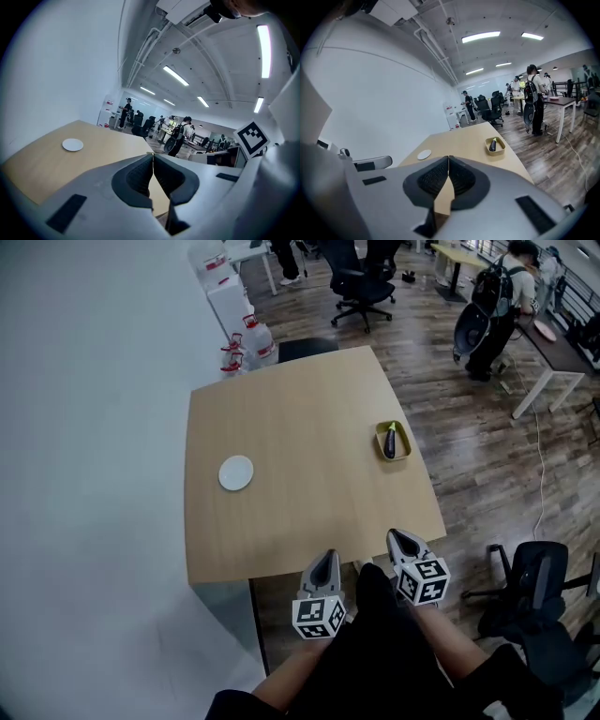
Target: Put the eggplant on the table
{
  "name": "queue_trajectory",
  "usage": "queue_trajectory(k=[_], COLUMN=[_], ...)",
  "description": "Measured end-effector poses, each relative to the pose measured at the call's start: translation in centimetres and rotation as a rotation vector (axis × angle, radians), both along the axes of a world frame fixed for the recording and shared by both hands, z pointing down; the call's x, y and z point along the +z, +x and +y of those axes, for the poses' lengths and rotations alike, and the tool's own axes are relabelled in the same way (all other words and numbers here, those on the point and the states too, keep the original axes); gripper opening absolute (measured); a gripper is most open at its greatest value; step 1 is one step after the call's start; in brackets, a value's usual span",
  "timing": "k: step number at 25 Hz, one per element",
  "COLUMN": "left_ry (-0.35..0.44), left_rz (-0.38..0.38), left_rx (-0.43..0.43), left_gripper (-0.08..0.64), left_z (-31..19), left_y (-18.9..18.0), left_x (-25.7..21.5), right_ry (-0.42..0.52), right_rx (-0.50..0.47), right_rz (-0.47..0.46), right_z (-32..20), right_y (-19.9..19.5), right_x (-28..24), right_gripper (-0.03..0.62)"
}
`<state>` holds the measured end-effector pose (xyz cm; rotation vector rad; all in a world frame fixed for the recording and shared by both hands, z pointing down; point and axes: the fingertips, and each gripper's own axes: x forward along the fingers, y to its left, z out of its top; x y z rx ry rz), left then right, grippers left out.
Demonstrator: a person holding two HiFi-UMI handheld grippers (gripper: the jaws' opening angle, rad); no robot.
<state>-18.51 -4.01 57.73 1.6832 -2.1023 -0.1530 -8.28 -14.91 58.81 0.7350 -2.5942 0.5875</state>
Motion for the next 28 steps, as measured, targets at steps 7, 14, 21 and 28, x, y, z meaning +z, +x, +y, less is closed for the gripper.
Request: queue_trajectory(k=[7, 14, 21, 28], left_ry=[0.004, 0.034, 0.022, -0.006], left_rz=[0.095, 0.028, -0.014, -0.04], left_rx=[-0.007, -0.03, -0.011, 0.012], left_gripper=[0.018, 0.018, 0.018, 0.018], left_z=[5.4, 6.5, 5.3, 2.9], left_y=[3.4, 5.6, 10.2, 13.9], left_x=[1.4, -0.7, -2.5, -2.9], right_ry=[0.04, 0.123, 0.141, 0.16], right_rx=[0.013, -0.045, -0.028, -0.006], right_rz=[0.012, 0.007, 0.013, 0.0], right_z=[6.1, 8.5, 7.9, 5.8], right_y=[3.1, 5.5, 10.4, 14.5], right_x=[-0.8, -3.4, -4.3, -5.3], right_gripper=[0.061, 0.061, 0.06, 0.06])
